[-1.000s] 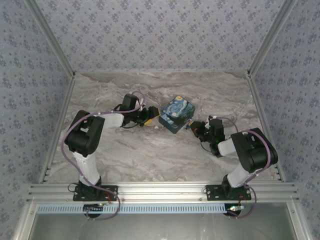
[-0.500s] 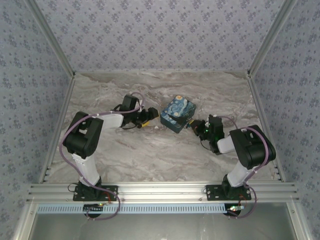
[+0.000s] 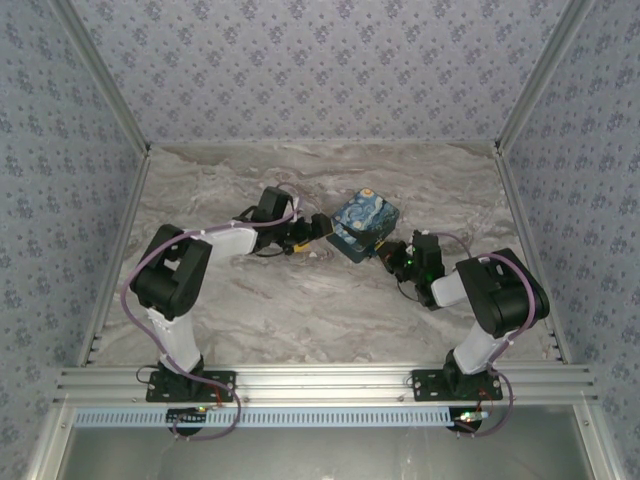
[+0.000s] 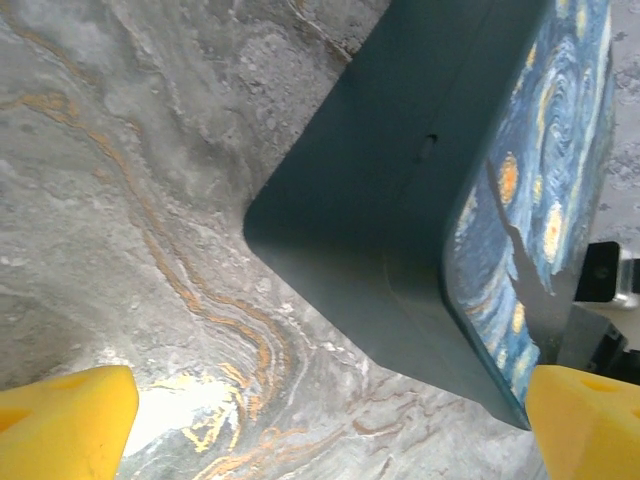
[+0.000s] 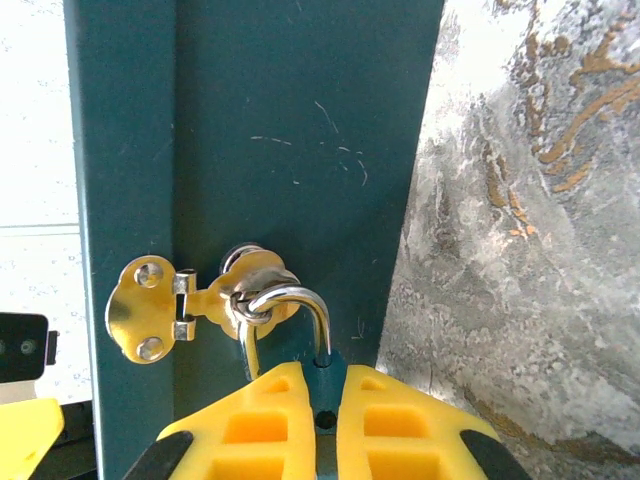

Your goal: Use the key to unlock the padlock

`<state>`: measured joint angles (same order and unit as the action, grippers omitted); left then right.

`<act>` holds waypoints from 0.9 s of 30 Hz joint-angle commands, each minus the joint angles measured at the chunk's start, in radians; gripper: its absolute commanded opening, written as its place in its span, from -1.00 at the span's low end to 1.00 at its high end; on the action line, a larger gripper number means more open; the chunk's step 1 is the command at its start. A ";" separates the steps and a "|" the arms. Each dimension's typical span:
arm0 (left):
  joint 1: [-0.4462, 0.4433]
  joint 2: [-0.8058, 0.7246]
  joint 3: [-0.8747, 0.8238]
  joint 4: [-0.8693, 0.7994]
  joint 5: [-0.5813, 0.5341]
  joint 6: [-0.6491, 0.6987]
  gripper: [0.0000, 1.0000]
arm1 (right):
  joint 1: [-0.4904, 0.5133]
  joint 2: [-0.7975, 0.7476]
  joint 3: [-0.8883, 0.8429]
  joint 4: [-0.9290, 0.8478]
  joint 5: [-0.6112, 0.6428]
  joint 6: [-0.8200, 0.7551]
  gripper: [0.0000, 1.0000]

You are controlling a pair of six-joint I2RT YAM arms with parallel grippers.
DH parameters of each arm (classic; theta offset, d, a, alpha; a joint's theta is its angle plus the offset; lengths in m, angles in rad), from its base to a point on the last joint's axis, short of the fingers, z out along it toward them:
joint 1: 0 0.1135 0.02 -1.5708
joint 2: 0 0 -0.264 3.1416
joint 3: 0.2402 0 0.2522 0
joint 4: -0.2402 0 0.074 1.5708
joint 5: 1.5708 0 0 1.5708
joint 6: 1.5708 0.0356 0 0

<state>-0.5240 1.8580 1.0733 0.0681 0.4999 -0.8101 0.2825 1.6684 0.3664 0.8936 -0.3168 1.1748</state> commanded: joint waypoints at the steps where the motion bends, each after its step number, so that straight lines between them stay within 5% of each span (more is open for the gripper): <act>1: -0.006 -0.049 0.044 -0.052 -0.045 0.047 0.99 | 0.006 0.005 0.008 -0.009 0.016 -0.001 -0.82; 15: -0.055 0.091 0.171 -0.088 -0.031 0.057 0.99 | -0.004 -0.008 0.000 -0.021 0.010 -0.032 -0.82; 27: -0.042 0.150 0.106 -0.138 -0.057 0.093 0.99 | -0.102 -0.050 -0.017 -0.002 -0.069 -0.088 -0.82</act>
<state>-0.5747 1.9808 1.2213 0.0032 0.4831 -0.7517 0.2024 1.6341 0.3500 0.8883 -0.3523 1.1183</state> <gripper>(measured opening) 0.993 0.091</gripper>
